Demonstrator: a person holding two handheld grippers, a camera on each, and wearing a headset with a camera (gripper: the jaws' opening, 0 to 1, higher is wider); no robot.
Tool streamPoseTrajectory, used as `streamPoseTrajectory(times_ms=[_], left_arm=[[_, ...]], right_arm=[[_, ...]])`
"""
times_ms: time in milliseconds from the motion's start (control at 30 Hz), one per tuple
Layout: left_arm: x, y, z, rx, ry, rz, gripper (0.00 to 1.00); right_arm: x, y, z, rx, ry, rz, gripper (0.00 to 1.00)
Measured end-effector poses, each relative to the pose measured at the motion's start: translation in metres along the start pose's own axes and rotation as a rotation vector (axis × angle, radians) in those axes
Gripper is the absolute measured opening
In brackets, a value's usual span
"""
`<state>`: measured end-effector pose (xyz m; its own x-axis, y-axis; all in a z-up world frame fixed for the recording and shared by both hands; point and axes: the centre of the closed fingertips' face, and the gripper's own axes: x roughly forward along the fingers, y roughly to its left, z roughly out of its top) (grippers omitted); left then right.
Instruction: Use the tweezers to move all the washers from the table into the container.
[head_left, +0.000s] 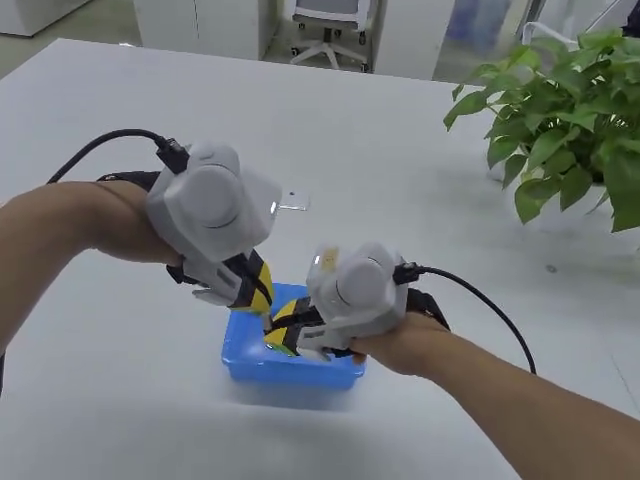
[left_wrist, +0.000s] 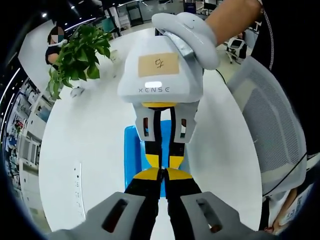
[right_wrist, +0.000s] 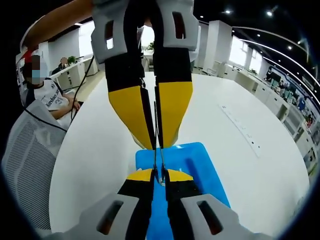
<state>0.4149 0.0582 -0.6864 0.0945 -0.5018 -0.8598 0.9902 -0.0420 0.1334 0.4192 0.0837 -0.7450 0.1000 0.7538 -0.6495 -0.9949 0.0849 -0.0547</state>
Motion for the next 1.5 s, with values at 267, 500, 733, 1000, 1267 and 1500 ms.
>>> streamPoseTrajectory(times_ms=[267,500,733,1000,1267,1500], left_arm=[[0.007,0.001,-0.008,-0.009,0.009,-0.011,0.06],[0.013,0.004,-0.014,-0.014,0.014,-0.016,0.06],[0.018,0.004,-0.018,-0.018,0.018,-0.023,0.06],[0.021,0.004,-0.022,-0.02,0.018,-0.022,0.06],[0.021,0.002,-0.021,-0.017,0.017,-0.023,0.06],[0.019,0.002,-0.02,-0.017,0.016,-0.022,0.06]], right_arm=[[0.01,-0.002,-0.006,0.006,0.009,0.019,0.1],[0.016,-0.005,-0.01,0.013,0.015,0.033,0.1],[0.021,-0.005,-0.015,0.01,0.023,0.045,0.1],[0.024,-0.005,-0.017,0.009,0.024,0.047,0.1],[0.024,-0.006,-0.018,0.005,0.026,0.043,0.1],[0.022,-0.006,-0.017,0.003,0.023,0.04,0.11]])
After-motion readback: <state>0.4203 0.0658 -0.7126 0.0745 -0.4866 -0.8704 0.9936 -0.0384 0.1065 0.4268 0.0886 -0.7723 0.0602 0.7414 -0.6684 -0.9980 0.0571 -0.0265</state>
